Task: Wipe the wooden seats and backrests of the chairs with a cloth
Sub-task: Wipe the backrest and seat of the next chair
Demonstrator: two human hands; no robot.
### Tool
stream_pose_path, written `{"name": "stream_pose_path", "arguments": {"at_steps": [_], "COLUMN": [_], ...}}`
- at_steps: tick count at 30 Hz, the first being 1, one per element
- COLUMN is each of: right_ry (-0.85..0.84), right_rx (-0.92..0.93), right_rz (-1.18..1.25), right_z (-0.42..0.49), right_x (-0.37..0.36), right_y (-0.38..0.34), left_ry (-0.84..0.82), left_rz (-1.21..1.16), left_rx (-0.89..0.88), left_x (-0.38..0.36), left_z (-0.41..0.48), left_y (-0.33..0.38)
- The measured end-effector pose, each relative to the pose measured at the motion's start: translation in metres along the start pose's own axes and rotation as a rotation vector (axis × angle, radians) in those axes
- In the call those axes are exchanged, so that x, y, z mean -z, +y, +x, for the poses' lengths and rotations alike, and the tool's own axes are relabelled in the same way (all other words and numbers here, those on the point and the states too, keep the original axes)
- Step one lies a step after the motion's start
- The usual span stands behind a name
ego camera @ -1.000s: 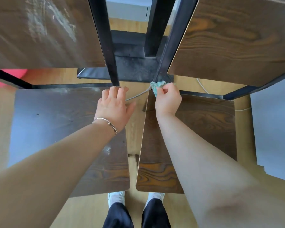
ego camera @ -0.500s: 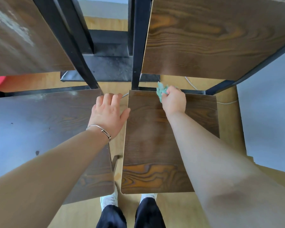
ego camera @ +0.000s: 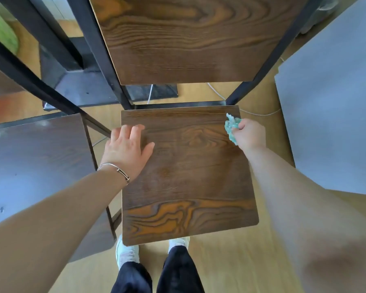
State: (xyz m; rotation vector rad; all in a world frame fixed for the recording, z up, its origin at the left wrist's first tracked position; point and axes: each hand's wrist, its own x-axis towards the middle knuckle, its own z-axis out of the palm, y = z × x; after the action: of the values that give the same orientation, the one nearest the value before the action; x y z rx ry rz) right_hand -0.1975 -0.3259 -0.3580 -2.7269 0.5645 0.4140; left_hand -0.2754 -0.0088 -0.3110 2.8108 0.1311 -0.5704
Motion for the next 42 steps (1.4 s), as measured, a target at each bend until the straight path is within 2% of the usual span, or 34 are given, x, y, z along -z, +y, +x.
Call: {"name": "stream_pose_path", "arguments": {"at_steps": [9,13,16,23,30,38,42], "right_ry": [-0.187,-0.037,0.037,0.069,0.014,-0.233,-0.268], "right_rx": [0.097,0.096,0.120,0.329,0.417,0.635,0.738], "right_rz": [-0.044,0.198,0.269,0.032,0.071,0.106,0.116], "right_z": [-0.093,-0.053,-0.018,-0.023,-0.097,-0.231,-0.264], "right_x": [-0.014,0.004,0.007,-0.024,-0.047,-0.099,-0.113], "right_y": [0.072,0.051,0.023,0.020,0.029,0.015,0.011], "left_ry": [-0.022,-0.012,0.004,0.021,0.013,-0.030,-0.036], "left_rz": [0.014,0.012,0.007,0.013,-0.012,-0.008,0.000], "left_rx": [-0.056,-0.071,-0.068,-0.054,-0.047,-0.026,-0.040], "left_x": [-0.017,-0.023,-0.024,-0.021,-0.019,-0.032,-0.038], "left_z": [-0.012,-0.014,-0.012,-0.012,-0.024,-0.052,-0.068], "left_y": [0.041,0.050,0.050,0.044,0.028,0.010,0.000]}}
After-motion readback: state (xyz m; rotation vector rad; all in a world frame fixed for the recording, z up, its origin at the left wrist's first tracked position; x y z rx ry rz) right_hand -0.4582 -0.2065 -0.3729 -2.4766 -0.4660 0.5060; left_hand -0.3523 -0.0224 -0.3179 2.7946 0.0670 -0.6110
